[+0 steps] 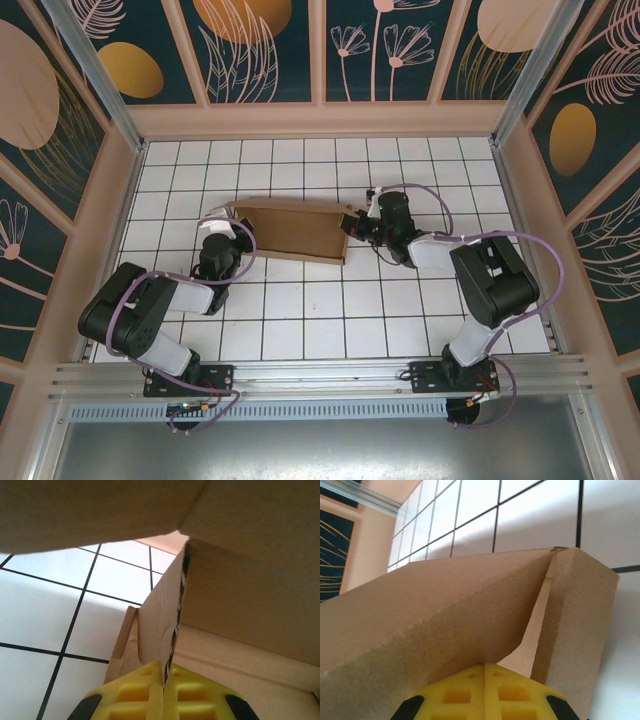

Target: Fold the paper box

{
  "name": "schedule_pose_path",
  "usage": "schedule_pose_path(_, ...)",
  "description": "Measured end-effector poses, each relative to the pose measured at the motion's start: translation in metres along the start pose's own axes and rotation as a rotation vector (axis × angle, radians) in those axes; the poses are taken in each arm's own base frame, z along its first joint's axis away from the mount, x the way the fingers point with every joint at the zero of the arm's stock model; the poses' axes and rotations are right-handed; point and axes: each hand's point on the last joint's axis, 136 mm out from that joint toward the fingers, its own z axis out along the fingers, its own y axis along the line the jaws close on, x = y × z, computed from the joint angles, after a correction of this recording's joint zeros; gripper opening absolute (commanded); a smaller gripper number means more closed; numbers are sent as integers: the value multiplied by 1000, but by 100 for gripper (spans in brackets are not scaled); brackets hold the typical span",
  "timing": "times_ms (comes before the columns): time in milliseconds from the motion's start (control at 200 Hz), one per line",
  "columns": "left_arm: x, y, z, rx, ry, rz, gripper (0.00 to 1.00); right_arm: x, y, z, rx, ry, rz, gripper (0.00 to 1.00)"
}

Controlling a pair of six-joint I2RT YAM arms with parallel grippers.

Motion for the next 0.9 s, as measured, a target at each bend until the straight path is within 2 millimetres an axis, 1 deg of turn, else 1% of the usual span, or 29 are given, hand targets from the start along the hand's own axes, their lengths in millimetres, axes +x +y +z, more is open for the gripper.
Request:
schedule_pose_path(105, 1, 0, 0, 1, 3, 1, 0, 8, -13, 3, 43, 31, 9, 0)
schedule_pose_path(185, 1, 0, 0, 1, 4, 1, 0, 4, -18, 0, 60, 13, 10, 0)
schedule_pose_path(250, 2, 0, 0, 2, 7, 1, 0, 3, -26, -7, 78, -3, 10, 0)
schedule_pose_path(360, 4, -2, 0, 6, 12, 3, 0, 0, -40, -26, 118, -30, 7, 0)
schedule_pose_path(410, 5, -2, 0, 7, 14, 4, 0, -3, -40, -32, 125, -42, -1, 0)
schedule_pose_path(470, 5, -1, -1, 7, 15, 4, 0, -10, -35, -41, 130, -65, -25, 0)
schedule_pose_path(555, 6, -1, -1, 7, 14, 4, 0, -20, -27, -54, 153, -106, -56, 1)
schedule_pose_path(611, 6, -1, -1, 8, 13, 4, 0, -31, -22, -64, 182, -143, -70, 1)
schedule_pose_path(701, 6, -2, -1, 12, 14, 4, 0, -51, -3, -81, 188, -210, -98, 1)
schedule_pose_path(781, 6, -2, -1, 15, 15, 4, 0, -70, 24, -92, 161, -250, -134, 2)
schedule_pose_path(821, 6, -3, -1, 17, 16, 4, 0, -78, 41, -93, 141, -262, -160, 3)
schedule_pose_path(871, 7, -3, -1, 21, 18, 4, 0, -84, 65, -93, 114, -268, -199, 5)
schedule_pose_path(901, 7, -4, -1, 22, 19, 4, 0, -85, 79, -92, 95, -265, -221, 6)
